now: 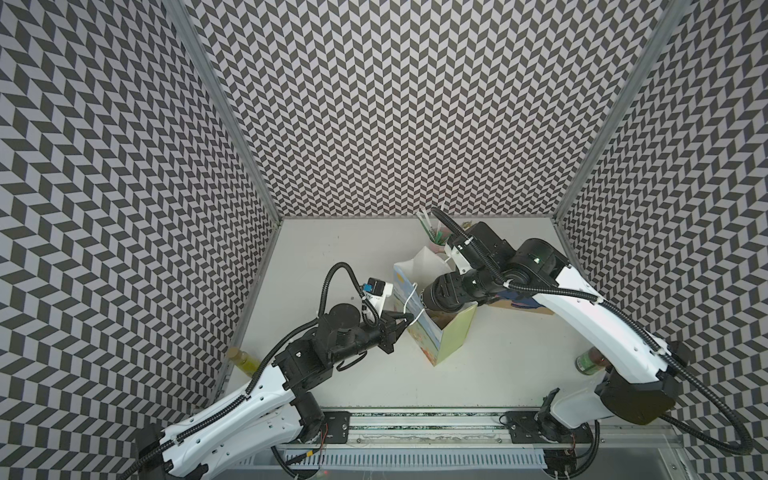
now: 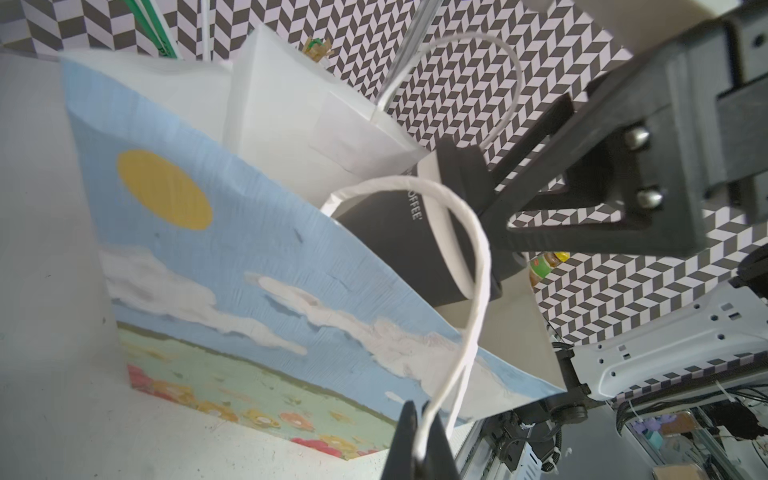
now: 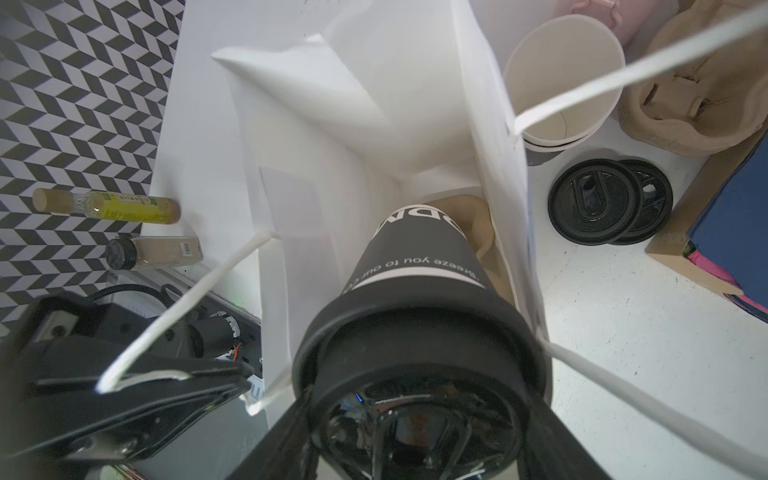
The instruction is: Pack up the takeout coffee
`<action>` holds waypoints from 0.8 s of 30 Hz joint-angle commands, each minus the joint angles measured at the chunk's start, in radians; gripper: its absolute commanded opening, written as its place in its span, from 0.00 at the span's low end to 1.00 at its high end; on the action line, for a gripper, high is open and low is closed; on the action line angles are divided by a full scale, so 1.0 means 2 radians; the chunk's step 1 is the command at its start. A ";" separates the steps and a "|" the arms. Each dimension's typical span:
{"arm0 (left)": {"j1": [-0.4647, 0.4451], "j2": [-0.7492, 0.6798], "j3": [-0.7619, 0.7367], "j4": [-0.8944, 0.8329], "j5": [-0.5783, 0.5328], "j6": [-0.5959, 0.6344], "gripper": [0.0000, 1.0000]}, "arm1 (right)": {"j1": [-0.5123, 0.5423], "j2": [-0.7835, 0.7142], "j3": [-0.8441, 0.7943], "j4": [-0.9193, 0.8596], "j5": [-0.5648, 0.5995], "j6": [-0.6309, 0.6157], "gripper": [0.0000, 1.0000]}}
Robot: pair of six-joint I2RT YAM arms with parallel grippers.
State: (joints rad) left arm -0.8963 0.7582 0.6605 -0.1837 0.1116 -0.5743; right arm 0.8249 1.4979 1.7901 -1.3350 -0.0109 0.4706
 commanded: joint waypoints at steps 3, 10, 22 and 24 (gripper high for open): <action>-0.001 -0.002 -0.015 0.027 -0.007 -0.004 0.00 | 0.010 -0.020 -0.002 0.001 0.007 -0.006 0.00; -0.002 0.004 -0.009 0.036 0.005 0.007 0.00 | 0.032 -0.007 -0.014 0.001 0.019 -0.008 0.00; -0.001 0.001 0.066 -0.110 -0.107 0.102 0.00 | 0.012 0.032 -0.027 0.001 0.014 -0.010 0.00; -0.001 0.001 0.063 -0.115 -0.120 0.109 0.00 | 0.006 0.039 -0.022 0.001 0.012 -0.009 0.00</action>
State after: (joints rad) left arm -0.8963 0.7639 0.7765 -0.3241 -0.0460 -0.4221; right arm 0.8467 1.5581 1.7393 -1.3422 0.0109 0.4591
